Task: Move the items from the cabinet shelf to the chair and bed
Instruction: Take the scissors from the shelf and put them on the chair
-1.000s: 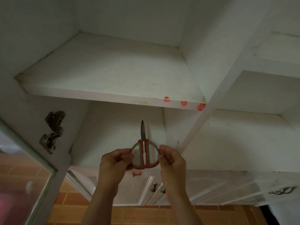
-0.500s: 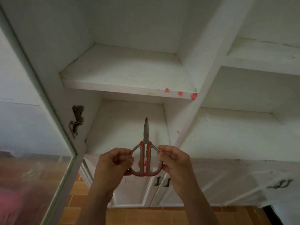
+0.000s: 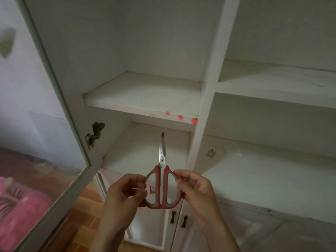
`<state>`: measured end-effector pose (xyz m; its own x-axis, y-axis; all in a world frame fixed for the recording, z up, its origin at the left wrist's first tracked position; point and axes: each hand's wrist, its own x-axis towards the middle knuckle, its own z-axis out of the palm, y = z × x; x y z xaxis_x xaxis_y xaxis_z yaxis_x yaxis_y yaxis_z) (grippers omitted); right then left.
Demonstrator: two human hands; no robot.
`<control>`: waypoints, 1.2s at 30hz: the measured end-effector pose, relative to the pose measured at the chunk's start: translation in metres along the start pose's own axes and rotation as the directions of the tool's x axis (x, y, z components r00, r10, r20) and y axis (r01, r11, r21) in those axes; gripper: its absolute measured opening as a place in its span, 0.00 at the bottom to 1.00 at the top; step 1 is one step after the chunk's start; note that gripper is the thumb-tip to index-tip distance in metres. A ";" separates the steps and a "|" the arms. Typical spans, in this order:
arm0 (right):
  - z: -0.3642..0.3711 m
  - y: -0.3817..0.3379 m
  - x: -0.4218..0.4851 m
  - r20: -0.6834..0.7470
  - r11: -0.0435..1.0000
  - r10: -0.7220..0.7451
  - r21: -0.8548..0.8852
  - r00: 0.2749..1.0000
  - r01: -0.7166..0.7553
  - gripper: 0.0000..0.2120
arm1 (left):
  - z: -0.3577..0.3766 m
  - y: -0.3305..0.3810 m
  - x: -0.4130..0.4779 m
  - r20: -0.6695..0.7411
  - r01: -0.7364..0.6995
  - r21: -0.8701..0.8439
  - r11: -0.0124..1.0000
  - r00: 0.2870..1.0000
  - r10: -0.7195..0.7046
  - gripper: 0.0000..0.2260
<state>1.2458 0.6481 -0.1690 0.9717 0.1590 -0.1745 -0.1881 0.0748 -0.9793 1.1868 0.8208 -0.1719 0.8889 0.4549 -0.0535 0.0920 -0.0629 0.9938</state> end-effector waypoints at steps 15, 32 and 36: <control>-0.006 -0.038 -0.068 0.342 0.951 -0.303 0.173 0.889 0.257 0.16 | -0.014 0.056 -0.126 -0.351 -0.165 0.088 0.982 0.918 0.186 0.12; 0.085 -0.018 -0.230 0.596 0.915 -0.397 0.198 0.698 0.351 0.14 | -0.132 0.041 -0.306 -0.614 -0.279 0.254 0.926 0.694 0.377 0.15; 0.112 -0.006 -0.257 0.678 0.933 -0.352 0.198 0.645 0.301 0.12 | -0.153 0.033 -0.344 -0.704 -0.246 0.245 0.938 0.620 0.346 0.15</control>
<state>0.9812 0.7172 -0.1068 0.5959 0.7440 0.3023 0.0890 0.3129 -0.9456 0.8153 0.7984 -0.1057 0.2670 0.8858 0.3796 -0.0221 -0.3881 0.9213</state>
